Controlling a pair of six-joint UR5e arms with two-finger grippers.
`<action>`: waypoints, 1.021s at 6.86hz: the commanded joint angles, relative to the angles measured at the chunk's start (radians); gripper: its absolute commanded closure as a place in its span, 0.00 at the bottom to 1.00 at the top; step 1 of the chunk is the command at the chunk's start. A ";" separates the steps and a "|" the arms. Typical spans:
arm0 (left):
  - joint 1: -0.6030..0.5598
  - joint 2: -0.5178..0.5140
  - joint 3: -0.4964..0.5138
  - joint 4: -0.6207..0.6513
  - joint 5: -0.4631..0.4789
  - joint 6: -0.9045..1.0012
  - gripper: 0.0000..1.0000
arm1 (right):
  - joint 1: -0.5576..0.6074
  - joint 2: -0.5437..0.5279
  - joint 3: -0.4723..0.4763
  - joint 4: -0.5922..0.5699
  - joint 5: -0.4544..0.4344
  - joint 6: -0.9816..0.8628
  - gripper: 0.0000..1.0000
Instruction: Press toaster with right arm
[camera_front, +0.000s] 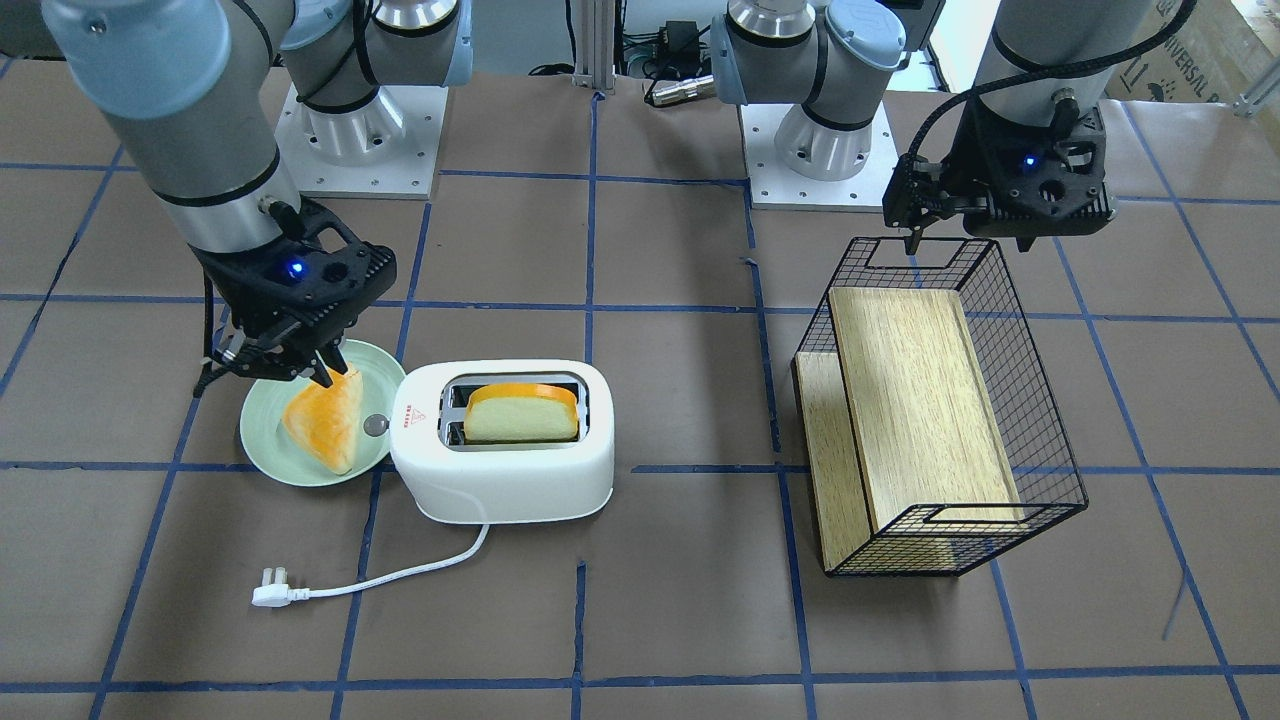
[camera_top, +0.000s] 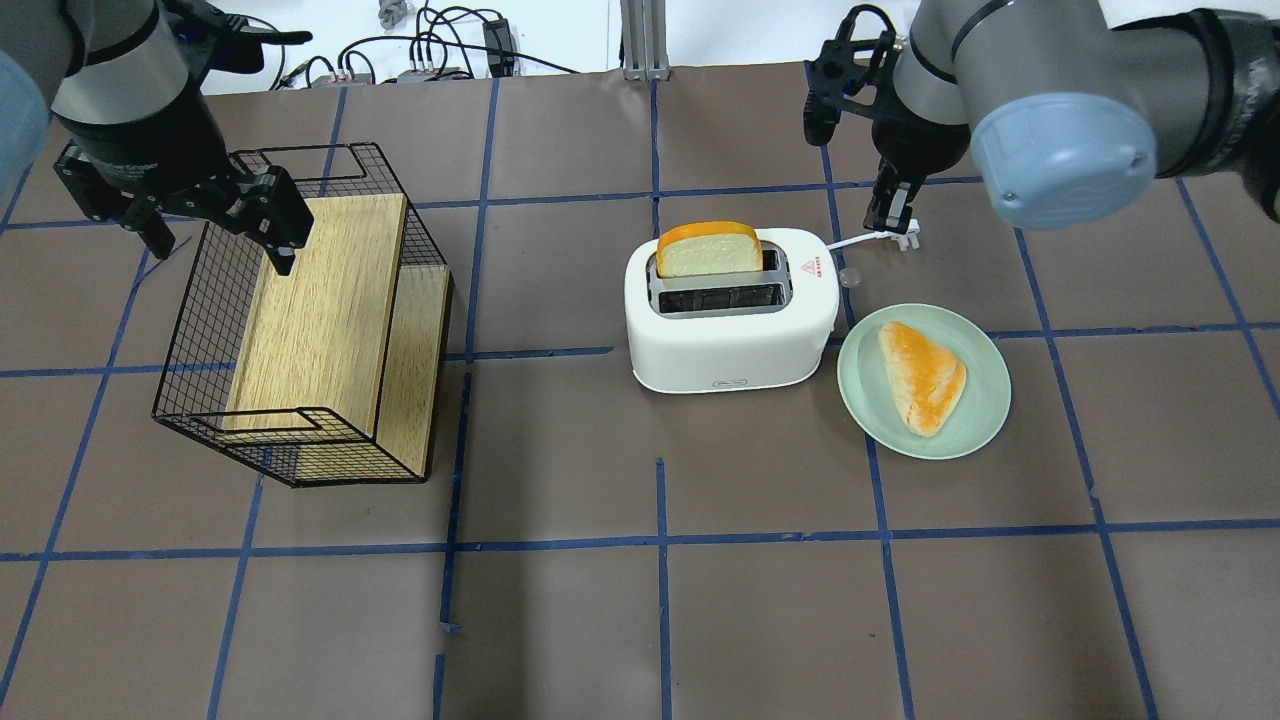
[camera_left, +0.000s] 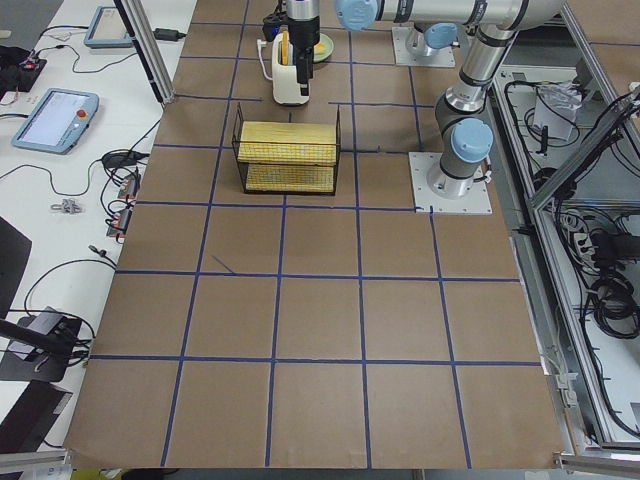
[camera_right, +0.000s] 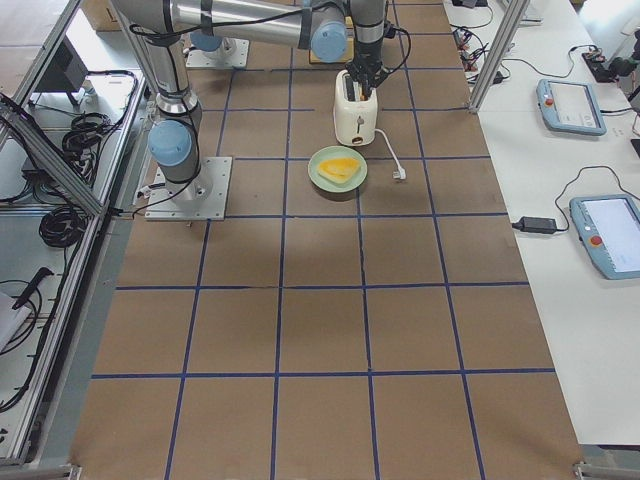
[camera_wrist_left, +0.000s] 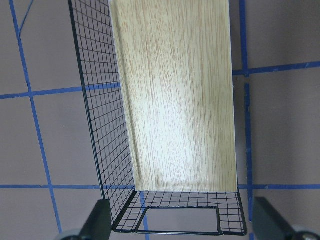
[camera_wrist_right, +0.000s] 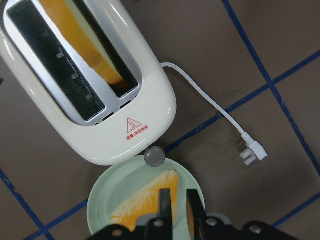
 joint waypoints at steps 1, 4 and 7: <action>0.000 0.000 0.000 0.000 0.000 0.001 0.00 | -0.006 -0.010 -0.086 0.142 -0.008 0.391 0.75; 0.000 0.000 0.000 0.000 0.000 0.001 0.00 | -0.014 -0.001 -0.177 0.376 0.003 0.845 0.70; 0.000 0.000 0.000 0.000 0.000 0.001 0.00 | -0.012 0.002 -0.191 0.316 0.012 0.869 0.52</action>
